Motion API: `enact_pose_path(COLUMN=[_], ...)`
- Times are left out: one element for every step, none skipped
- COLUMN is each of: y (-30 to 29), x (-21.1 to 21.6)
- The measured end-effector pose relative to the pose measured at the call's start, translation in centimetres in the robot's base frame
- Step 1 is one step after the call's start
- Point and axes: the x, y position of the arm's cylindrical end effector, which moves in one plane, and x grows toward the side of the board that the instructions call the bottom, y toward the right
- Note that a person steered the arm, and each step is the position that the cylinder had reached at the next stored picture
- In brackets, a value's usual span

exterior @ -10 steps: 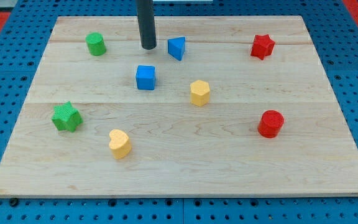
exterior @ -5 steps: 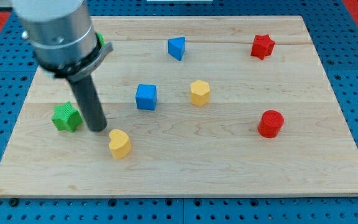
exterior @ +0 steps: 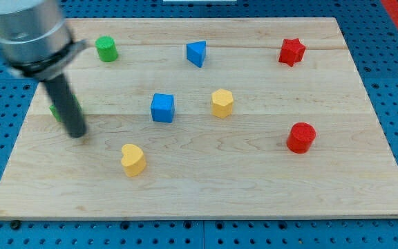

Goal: Push the green and blue blocks in different directions

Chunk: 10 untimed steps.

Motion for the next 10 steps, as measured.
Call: enact_pose_path(y=[-4.2,-0.9,0.2,0.4,2.3,5.3,6.6,6.4,5.7,5.7], x=[-0.2,-4.3,-7.0,-7.9,-6.3,-5.9,-6.5,-8.2,-11.3,-15.1])
